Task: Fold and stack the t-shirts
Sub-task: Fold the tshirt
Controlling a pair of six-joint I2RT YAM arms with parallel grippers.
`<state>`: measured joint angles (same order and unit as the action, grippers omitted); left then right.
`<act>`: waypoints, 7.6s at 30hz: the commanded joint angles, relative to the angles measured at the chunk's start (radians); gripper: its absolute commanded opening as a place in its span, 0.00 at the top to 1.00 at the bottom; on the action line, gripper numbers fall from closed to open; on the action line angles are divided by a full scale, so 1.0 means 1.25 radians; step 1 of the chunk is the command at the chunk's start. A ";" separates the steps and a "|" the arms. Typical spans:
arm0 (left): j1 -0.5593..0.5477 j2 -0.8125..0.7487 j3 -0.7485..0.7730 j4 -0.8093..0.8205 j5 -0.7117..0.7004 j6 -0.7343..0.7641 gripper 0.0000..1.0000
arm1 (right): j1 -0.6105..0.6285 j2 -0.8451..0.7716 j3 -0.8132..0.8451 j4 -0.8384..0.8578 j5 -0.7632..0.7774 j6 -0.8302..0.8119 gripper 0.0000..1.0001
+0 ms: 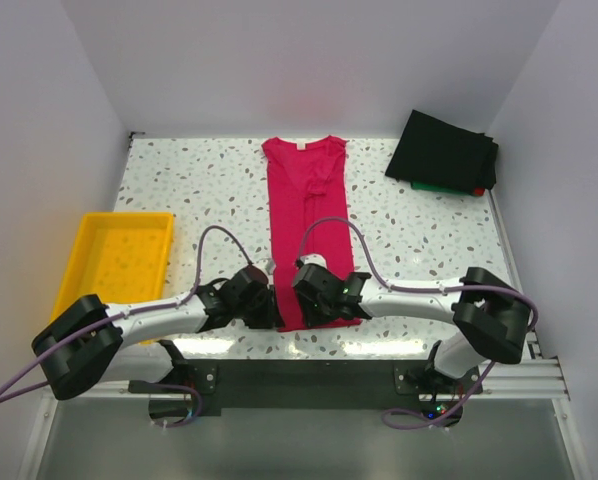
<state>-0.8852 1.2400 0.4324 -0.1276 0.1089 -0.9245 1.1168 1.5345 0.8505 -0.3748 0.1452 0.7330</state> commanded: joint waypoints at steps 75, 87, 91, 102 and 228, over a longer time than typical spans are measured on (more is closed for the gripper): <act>-0.008 -0.032 -0.125 0.065 0.021 -0.079 0.61 | -0.410 -0.415 -0.436 0.045 -0.247 0.089 0.60; -0.022 -0.020 -0.100 -0.008 0.001 -0.078 1.00 | -0.411 -0.453 -0.421 -0.015 -0.263 0.036 1.00; -0.033 -0.070 -0.102 -0.044 -0.004 -0.079 1.00 | -0.411 -0.514 -0.443 -0.050 -0.287 0.025 1.00; -0.130 -0.203 -0.165 -0.056 -0.028 -0.164 1.00 | -0.406 -0.744 -0.485 -0.186 -0.331 0.030 1.00; 0.023 0.241 0.059 0.134 -0.066 -0.084 1.00 | -0.388 -0.314 -0.307 0.015 -0.147 -0.067 0.54</act>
<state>-0.8276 1.5684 0.5762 0.2035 0.0883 -1.0126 0.6186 1.2400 0.5182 -0.2115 -0.0235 0.6224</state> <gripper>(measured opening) 0.014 0.459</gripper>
